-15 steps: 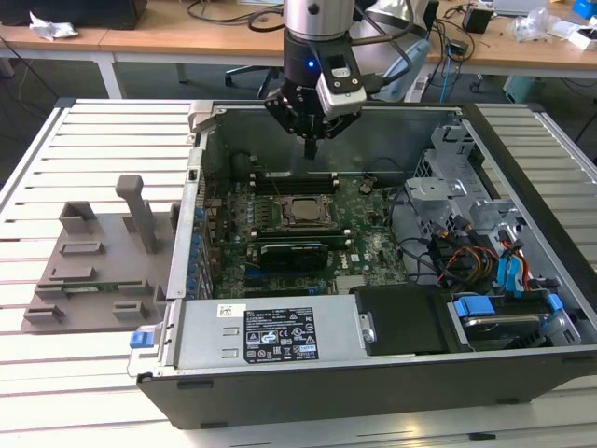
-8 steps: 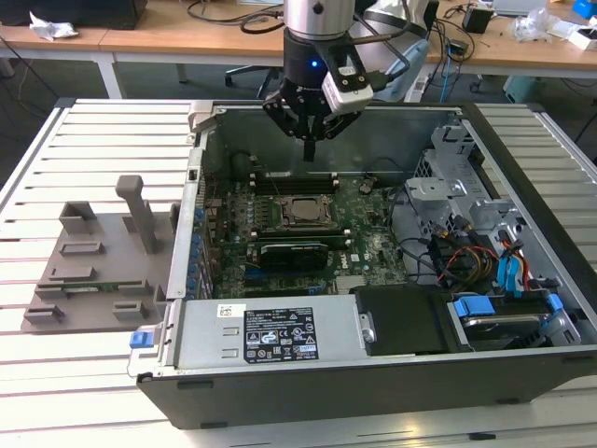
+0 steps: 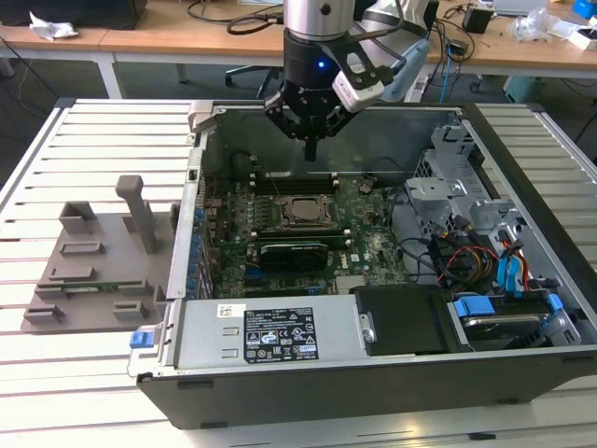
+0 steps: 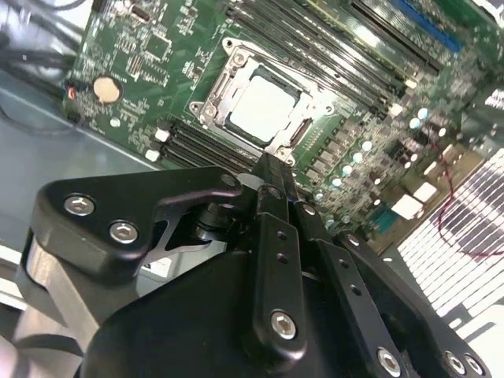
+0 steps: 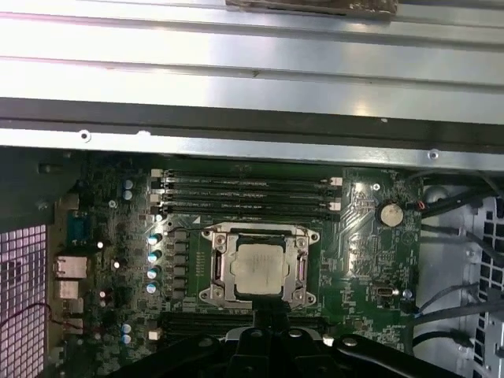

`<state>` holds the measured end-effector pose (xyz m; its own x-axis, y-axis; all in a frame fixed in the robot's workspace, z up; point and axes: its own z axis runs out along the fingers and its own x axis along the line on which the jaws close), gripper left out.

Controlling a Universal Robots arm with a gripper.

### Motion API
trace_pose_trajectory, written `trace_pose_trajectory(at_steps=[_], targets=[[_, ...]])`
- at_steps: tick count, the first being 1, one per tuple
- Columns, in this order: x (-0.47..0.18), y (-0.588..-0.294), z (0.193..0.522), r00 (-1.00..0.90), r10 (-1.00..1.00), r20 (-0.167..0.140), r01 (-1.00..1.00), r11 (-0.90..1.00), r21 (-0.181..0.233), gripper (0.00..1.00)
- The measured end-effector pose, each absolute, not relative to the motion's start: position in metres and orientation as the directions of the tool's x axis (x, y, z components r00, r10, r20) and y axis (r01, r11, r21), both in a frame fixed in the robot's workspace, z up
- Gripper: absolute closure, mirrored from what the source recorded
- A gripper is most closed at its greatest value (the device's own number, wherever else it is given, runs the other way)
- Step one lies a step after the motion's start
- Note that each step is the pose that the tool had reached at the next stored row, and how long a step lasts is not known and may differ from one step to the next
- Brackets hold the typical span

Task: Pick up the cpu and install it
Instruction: 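Install the first cpu locking lever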

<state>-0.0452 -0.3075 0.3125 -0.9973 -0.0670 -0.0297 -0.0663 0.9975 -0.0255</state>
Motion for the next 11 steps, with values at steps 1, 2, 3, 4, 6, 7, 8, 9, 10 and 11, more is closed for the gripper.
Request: trace_pose_trajectory(at_steps=[1, 2, 3, 4, 6, 7, 8, 9, 10, 11], targets=[[-0.0452, -0.3075, 0.3125, -0.995, -0.091, -0.03, -0.09, 0.996, -0.026, 0.89], [-0.0452, -0.3075, 0.3125, -0.995, -0.092, -0.03, -0.092, 0.995, -0.025, 0.89], [-0.0452, -0.3075, 0.3125, -0.995, -0.093, -0.03, -0.092, 0.995, -0.026, 0.89], [-0.0452, -0.3075, 0.3125, -0.995, -0.093, -0.03, -0.092, 0.995, -0.026, 0.89], [-0.0452, -0.3075, 0.3125, -0.995, -0.093, -0.03, -0.092, 0.995, -0.026, 0.89], [-0.0454, -0.3075, 0.3125, -0.995, -0.092, -0.03, -0.092, 0.995, -0.025, 0.89], [-0.0458, -0.3075, 0.3125, -0.995, -0.092, -0.03, -0.092, 0.995, -0.025, 0.89], [-0.047, -0.3075, 0.3125, -0.995, -0.093, -0.03, -0.092, 0.995, -0.025, 0.89], [-0.0494, -0.3075, 0.3125, -0.995, -0.093, -0.03, -0.092, 0.995, -0.025, 0.89], [-0.051, -0.3075, 0.3125, -0.995, -0.093, -0.03, -0.092, 0.995, -0.025, 0.89]])
